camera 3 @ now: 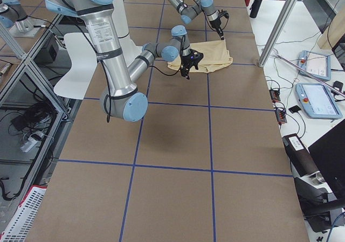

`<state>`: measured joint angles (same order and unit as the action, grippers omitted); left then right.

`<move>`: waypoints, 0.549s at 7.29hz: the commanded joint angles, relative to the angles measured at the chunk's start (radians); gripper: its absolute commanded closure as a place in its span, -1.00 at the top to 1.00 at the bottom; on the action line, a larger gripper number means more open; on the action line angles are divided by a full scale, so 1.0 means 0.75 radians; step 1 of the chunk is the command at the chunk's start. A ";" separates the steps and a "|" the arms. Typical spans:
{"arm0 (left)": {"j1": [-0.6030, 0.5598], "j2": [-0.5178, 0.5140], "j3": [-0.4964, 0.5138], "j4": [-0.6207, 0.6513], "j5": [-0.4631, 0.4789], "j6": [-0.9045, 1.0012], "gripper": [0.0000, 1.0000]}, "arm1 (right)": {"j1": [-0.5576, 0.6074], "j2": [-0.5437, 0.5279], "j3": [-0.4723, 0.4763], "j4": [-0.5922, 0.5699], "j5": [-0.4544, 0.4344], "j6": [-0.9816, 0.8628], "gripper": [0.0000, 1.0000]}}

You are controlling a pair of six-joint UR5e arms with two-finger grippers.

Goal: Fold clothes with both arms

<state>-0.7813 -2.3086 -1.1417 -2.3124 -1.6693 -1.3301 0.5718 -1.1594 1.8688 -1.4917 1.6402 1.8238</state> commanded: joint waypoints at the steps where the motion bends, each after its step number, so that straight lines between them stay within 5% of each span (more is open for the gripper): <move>1: -0.018 -0.012 0.015 -0.011 -0.010 0.023 -0.18 | -0.071 0.063 -0.001 0.001 -0.013 0.004 1.00; 4: -0.032 0.152 -0.229 0.003 -0.146 0.033 -0.22 | -0.224 0.137 0.001 0.001 -0.086 0.116 1.00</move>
<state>-0.8029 -2.2605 -1.2252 -2.3120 -1.7267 -1.3092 0.4591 -1.0714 1.8698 -1.4911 1.6072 1.8464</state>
